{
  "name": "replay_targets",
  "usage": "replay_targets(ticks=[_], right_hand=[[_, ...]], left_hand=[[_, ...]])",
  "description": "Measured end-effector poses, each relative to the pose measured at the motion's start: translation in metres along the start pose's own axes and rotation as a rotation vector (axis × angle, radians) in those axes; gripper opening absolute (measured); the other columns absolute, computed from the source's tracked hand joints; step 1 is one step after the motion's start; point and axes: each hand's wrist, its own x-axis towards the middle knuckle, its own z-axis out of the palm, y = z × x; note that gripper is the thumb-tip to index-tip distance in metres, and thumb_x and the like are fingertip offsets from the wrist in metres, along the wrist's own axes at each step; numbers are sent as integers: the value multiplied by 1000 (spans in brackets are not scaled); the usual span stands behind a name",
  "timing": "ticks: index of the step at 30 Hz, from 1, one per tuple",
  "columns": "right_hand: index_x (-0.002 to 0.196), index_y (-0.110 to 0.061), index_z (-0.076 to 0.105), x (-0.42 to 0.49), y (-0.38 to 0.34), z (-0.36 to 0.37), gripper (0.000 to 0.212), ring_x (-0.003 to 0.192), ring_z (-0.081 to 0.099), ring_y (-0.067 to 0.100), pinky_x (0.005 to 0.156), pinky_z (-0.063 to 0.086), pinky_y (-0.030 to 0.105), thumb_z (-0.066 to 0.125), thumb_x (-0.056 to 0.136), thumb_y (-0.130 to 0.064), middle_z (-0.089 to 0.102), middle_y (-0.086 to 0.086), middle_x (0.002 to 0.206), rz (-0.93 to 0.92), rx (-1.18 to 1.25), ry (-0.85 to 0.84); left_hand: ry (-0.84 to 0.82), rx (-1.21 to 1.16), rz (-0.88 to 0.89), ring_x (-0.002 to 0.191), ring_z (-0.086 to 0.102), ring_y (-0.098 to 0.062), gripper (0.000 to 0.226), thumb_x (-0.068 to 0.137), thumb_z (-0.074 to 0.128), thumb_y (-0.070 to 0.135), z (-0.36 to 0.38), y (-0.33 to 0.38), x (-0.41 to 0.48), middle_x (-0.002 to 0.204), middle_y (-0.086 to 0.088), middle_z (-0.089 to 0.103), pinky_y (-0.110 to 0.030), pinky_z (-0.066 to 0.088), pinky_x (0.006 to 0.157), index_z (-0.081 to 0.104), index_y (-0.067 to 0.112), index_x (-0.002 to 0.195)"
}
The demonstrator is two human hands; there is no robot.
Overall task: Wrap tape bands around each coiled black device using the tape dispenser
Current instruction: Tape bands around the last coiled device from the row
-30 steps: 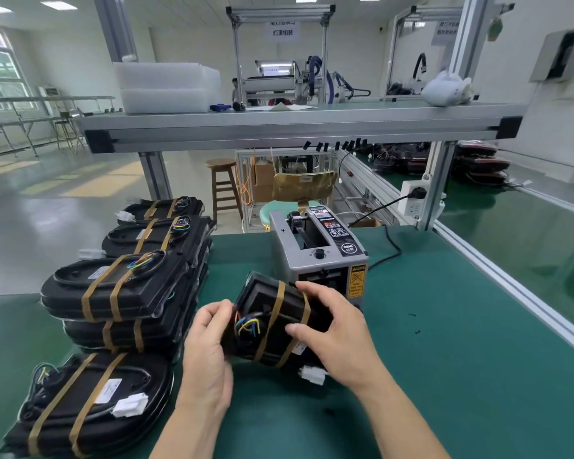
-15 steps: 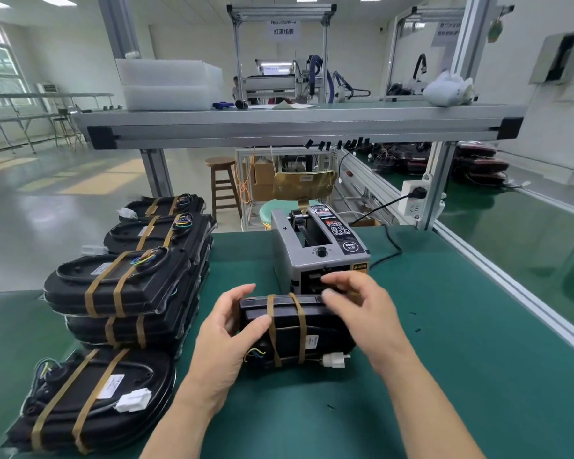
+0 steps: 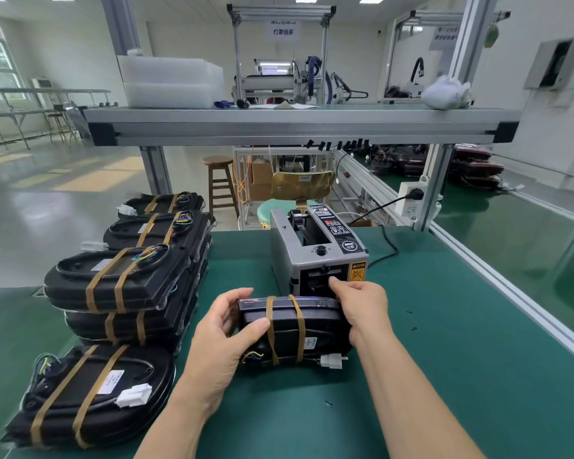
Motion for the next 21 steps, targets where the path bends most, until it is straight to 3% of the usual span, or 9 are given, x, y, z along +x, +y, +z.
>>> replay_targets(ticks=[6,9,13,16,17,19,21], right_hand=[[89,-10,74,1,-6,6,14,97,66,29,92,56,46,79,81,-21,72,10,100,16,9,32],[76,-17,70,1,-10,9,8,89,64,25,81,54,34,75,81,-16,72,7,95,-2,-52,56],[84,-16,70,-10,-10,4,1,87,62,21,75,48,30,70,84,-17,69,1,90,-15,19,101],[58,-27,64,-32,-14,-2,30,83,56,18,67,44,26,70,85,-16,61,-6,81,-163,145,135],[53,-27,64,-44,-16,0,33,86,55,17,68,43,23,71,84,-17,59,-6,86,-235,143,133],[64,-24,71,-68,-17,8,20,108,55,13,87,46,24,74,83,-20,58,-15,107,-343,164,63],[68,-24,73,-89,-12,19,15,127,45,5,101,37,15,74,83,-22,55,-24,120,-429,106,-20]], left_hand=[[-4,-31,10,101,69,-13,43,80,73,-5,-2,0,-4,109,-4,73,-16,53,78,62,16,116],[1,-42,16,99,69,-15,42,78,74,-4,-3,-3,-7,108,-4,73,-16,54,73,63,16,113],[4,-59,27,98,69,-16,43,69,85,10,-1,-1,-9,106,-4,73,-17,54,73,67,25,105],[17,-78,42,96,69,-13,40,63,83,28,9,1,-11,103,-2,74,-17,53,74,67,32,99],[31,-67,54,94,69,-12,39,64,82,27,13,0,-11,101,0,74,-17,52,75,66,33,99],[75,-36,81,91,68,-8,36,69,80,22,23,-2,-11,98,5,73,-16,52,74,64,36,98],[119,-57,83,90,69,-9,35,70,79,19,31,-2,-12,96,5,73,-16,52,73,64,35,97]])
